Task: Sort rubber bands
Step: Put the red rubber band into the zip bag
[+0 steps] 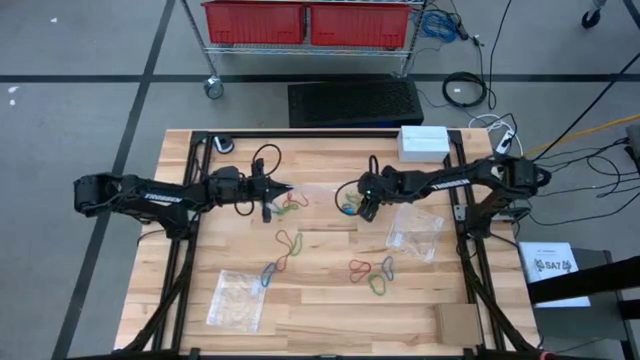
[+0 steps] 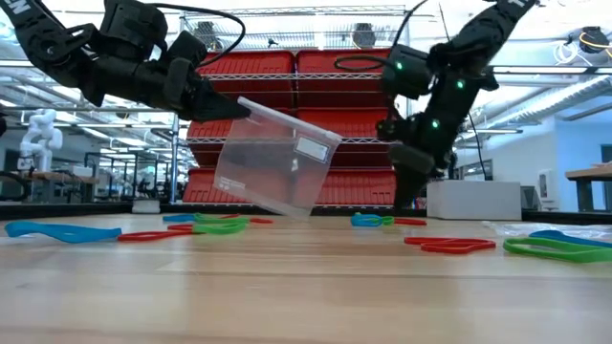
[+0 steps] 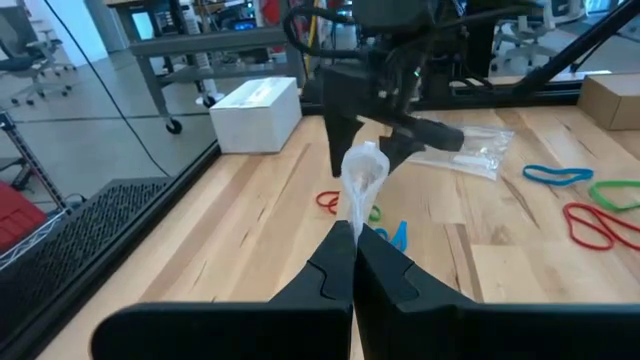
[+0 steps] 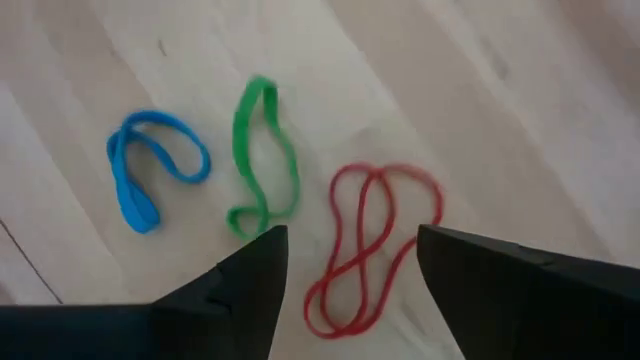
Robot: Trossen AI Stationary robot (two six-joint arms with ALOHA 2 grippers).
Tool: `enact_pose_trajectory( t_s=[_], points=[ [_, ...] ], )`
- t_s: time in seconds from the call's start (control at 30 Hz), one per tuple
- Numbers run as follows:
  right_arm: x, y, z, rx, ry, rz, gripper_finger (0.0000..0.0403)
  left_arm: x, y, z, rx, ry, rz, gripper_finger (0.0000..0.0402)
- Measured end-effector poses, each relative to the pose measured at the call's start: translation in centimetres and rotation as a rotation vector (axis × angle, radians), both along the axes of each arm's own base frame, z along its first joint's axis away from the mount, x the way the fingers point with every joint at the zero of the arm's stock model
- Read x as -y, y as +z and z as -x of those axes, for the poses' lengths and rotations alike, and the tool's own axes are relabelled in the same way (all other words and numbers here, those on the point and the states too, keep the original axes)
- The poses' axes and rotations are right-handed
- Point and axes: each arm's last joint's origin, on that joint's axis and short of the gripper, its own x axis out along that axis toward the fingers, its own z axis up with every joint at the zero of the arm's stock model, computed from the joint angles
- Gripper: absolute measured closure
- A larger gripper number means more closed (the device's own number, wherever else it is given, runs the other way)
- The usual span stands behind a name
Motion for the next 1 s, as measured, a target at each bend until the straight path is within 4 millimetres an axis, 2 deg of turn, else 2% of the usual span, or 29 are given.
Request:
enact_pose_trajectory(
  t_s=[0.17, 0.33, 0.43, 0.53, 0.67, 0.7, 0.8, 1.0],
  points=[
    [0.6, -1.1, 0.4, -0.017, -0.031, -0.010, 0.0188, 0.0, 0.0, 0.0, 0.000, 0.000, 0.000, 0.0401],
    [0.7, -2.5, -0.2, -0.034, -0.038, -0.011, 0.0194, 0.0, 0.0, 0.0, -0.001, 0.000, 0.000, 0.0401],
    [0.8, -3.2, -0.3, -0.051, -0.048, -0.025, 0.0221, 0.0, 0.0, 0.0, -0.001, 0.000, 0.001, 0.0401],
    [0.8, -3.3, -0.4, -0.049, -0.042, -0.030, 0.0279, 0.0, 0.0, 0.0, -0.002, 0.000, 0.001, 0.0401],
    [0.3, -2.5, -0.3, -0.041, 0.002, -0.008, 0.0377, 0.0, 0.0, 0.0, -0.002, 0.000, 0.001, 0.0401],
    [0.2, -2.3, -0.2, -0.038, 0.009, -0.006, 0.0389, 0.0, 0.0, 0.0, -0.002, 0.000, 0.001, 0.0401],
    [-0.3, -1.4, 0.3, -0.045, 0.031, -0.008, 0.0393, 0.0, 0.0, 0.0, -0.003, 0.000, 0.002, 0.0401],
    [-1.9, 2.0, -0.2, 0.055, 0.095, 0.022, 0.0401, 0.0, 0.0, 0.0, -0.002, 0.001, 0.008, 0.0401]
  ],
)
